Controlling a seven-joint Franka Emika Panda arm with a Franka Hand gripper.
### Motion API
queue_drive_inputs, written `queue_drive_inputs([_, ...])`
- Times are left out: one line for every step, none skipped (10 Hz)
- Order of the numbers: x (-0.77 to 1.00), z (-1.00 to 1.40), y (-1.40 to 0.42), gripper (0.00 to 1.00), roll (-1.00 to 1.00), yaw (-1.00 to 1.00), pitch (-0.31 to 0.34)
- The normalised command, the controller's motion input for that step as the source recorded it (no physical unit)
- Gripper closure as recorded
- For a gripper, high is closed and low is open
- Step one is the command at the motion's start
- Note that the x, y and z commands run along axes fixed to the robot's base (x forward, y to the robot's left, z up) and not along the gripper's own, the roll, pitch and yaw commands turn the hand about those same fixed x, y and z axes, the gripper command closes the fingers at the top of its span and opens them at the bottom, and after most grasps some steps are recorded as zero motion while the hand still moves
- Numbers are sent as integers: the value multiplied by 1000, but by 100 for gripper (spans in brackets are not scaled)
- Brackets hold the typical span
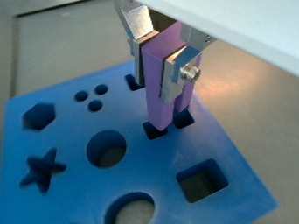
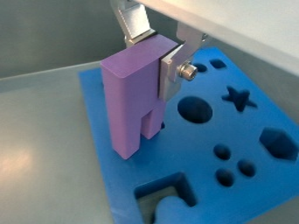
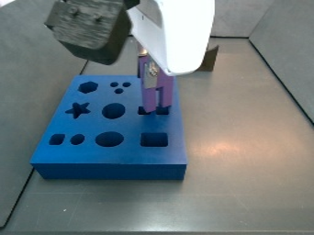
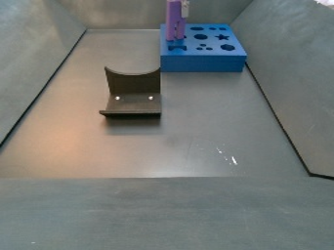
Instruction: Insert the double-square object.
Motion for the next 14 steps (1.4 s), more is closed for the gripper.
queue_drive_inputs([0,-383,0,100,-29,-1000,0])
queue_drive_inputs([0,-386,0,100,-31,-1000,0])
queue_drive_inputs([0,-383,0,100,-33,-1000,0])
queue_drive_inputs([0,-380,0,100,-31,-1000,0])
queue_drive_inputs([0,-380,0,100,-31,-1000,0])
queue_drive_inputs([0,-380,0,100,-31,-1000,0])
queue_drive_inputs([0,-277,-14,100,-41,-969,44])
queue_drive_inputs([34,0,0,100,0,-74,24])
queue_drive_inputs([0,-51,0,100,0,0,0])
queue_drive_inputs([-517,-171,0,100,0,-43,0])
queue_drive_inputs([-489,-246,0,100,-29,-180,0])
queue_drive_inputs([-51,-209,-51,100,-74,-411,0])
queue_drive_inputs([3,-337,-17,100,-24,-306,0])
queue_drive_inputs([91,-420,-6,100,-36,-297,11])
